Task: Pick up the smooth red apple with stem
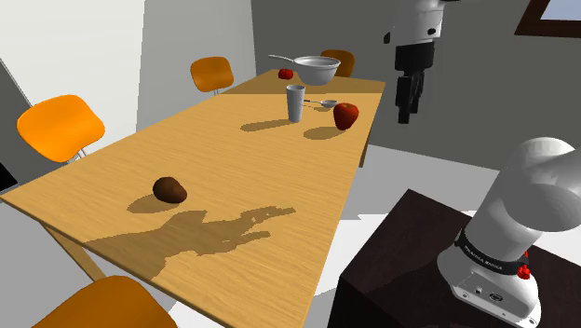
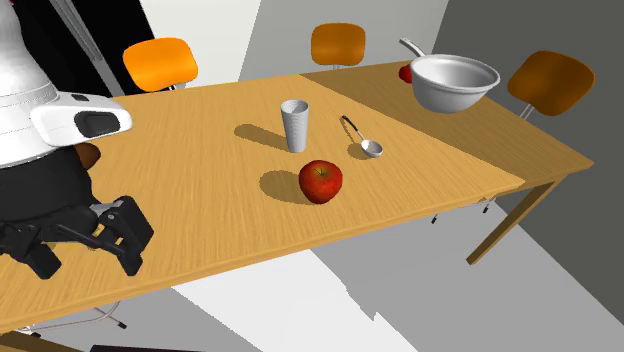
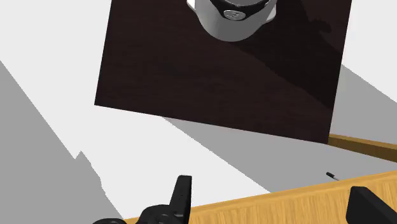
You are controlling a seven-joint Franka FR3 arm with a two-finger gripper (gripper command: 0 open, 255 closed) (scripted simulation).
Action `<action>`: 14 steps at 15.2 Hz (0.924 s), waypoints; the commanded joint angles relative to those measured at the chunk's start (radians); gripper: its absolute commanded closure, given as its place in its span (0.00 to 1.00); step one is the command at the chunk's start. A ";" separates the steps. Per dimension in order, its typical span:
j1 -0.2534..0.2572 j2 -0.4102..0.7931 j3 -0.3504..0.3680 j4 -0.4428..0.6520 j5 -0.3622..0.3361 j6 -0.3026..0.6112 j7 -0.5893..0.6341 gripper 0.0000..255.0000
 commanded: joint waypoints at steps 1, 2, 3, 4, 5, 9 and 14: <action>0.000 0.000 0.000 0.000 0.000 0.000 0.000 0.00; -0.010 0.031 -0.004 0.010 -0.003 0.028 0.010 0.00; -0.019 0.063 -0.008 0.022 -0.005 0.056 0.020 0.00; -0.028 0.094 -0.013 0.034 -0.008 0.082 0.030 0.00; -0.037 0.126 -0.018 0.047 -0.010 0.108 0.040 0.00; -0.071 0.251 -0.039 0.110 -0.018 0.200 0.079 0.00; -0.111 0.404 -0.068 0.208 -0.022 0.294 0.125 0.00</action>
